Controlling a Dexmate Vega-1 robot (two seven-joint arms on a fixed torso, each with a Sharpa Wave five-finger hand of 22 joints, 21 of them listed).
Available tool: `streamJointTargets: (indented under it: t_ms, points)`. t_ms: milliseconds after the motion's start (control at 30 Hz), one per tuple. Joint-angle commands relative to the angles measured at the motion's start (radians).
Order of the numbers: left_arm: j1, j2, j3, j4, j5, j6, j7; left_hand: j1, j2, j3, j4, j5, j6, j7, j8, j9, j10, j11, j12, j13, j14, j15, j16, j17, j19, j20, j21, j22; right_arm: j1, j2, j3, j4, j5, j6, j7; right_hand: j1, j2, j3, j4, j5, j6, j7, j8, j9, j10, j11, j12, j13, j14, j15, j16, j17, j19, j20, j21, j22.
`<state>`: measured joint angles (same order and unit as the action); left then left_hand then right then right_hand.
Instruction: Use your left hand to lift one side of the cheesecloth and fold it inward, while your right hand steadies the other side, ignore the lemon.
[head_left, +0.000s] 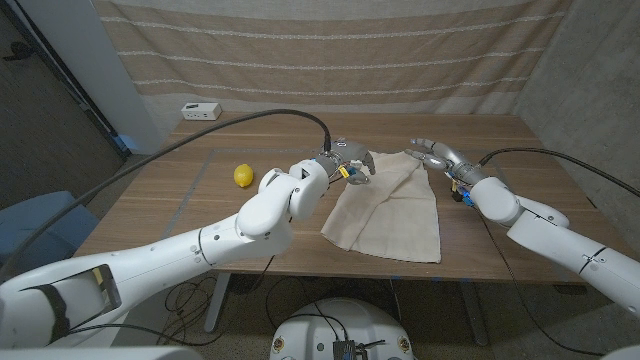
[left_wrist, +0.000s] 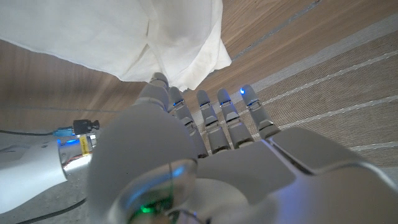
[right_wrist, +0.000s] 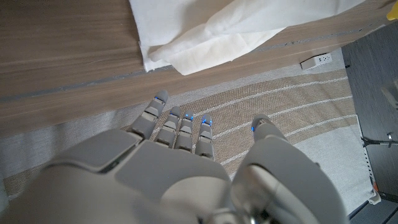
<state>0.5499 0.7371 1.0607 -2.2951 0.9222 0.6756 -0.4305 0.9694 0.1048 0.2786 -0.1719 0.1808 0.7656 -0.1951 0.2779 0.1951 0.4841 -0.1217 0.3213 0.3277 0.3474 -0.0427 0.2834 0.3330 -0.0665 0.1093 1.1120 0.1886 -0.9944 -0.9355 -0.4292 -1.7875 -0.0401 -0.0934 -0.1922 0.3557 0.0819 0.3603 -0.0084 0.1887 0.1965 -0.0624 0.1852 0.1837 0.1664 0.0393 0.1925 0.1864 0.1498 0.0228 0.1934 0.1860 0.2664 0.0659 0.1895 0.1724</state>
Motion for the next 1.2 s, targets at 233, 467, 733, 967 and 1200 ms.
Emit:
streamJointTargets:
  t_ms: [233, 467, 733, 967, 1200]
  points:
    - [0.078, 0.038, -0.16, -0.028, 0.144, -0.38, -0.213, 0.057, -0.023, 0.011, -0.008, -0.001, 0.07, -0.018, 0.013, 0.002, -0.045, -0.012, -0.015, 0.011, -0.059, -0.063, -0.018, 0.007, -0.01, -0.008, -0.007, 0.001, -0.04, -0.001, 0.008, -0.041, -0.005, -0.032, -0.034, -0.002, 0.013, 0.003, -0.006, 0.006, 0.006, -0.001, 0.006, 0.002, 0.011, 0.003, 0.005, 0.002, 0.009, -0.002, 0.004, 0.001, 0.008, 0.001, 0.004, -0.001]
    - [0.132, 0.061, -0.242, -0.048, 0.144, -0.482, -0.25, 0.091, -0.02, 0.019, -0.004, -0.002, 0.105, -0.026, 0.018, 0.004, -0.054, -0.036, -0.018, 0.015, -0.082, -0.081, -0.024, 0.004, -0.005, -0.026, -0.007, 0.0, -0.039, 0.007, -0.003, -0.056, -0.017, -0.052, -0.039, -0.003, 0.015, 0.003, -0.006, 0.006, 0.006, -0.001, 0.006, 0.002, 0.011, 0.003, 0.004, 0.002, 0.011, -0.001, 0.005, 0.0, 0.009, 0.0, 0.004, -0.001]
    - [0.172, 0.064, -0.301, -0.033, 0.112, -0.563, -0.265, 0.08, -0.057, -0.008, 0.008, 0.002, 0.141, -0.029, 0.022, 0.005, -0.062, -0.058, -0.021, 0.02, -0.103, -0.105, -0.03, -0.004, 0.007, -0.043, -0.006, -0.001, -0.038, 0.022, -0.014, -0.068, -0.026, -0.07, -0.047, -0.004, 0.016, 0.003, -0.007, 0.006, 0.006, -0.002, 0.006, 0.002, 0.011, 0.001, 0.004, 0.002, 0.012, -0.001, 0.005, 0.0, 0.01, -0.001, 0.004, -0.001]
    - [0.206, 0.083, -0.343, -0.022, 0.067, -0.632, -0.24, 0.069, -0.066, -0.023, 0.02, 0.008, 0.093, -0.027, -0.011, 0.003, -0.093, -0.045, -0.032, 0.024, -0.124, -0.093, -0.035, -0.009, -0.004, -0.04, -0.011, -0.001, -0.039, 0.031, -0.022, -0.079, -0.032, -0.089, -0.054, -0.005, 0.017, 0.003, -0.008, 0.007, 0.007, -0.001, 0.006, 0.002, 0.011, 0.003, 0.004, 0.002, 0.012, 0.0, 0.004, 0.0, 0.011, -0.001, 0.004, -0.001]
    - [0.236, 0.112, -0.366, -0.018, 0.059, -0.692, -0.218, 0.067, -0.073, -0.034, 0.022, 0.011, 0.046, -0.028, -0.039, 0.002, -0.126, -0.035, -0.043, 0.027, -0.147, -0.084, -0.043, -0.014, -0.008, -0.038, -0.015, -0.001, -0.037, 0.039, -0.03, -0.087, -0.038, -0.102, -0.058, -0.006, 0.017, 0.003, -0.009, 0.007, 0.008, -0.001, 0.006, 0.002, 0.012, 0.001, 0.004, 0.002, 0.012, 0.0, 0.004, 0.0, 0.011, -0.001, 0.004, -0.001]
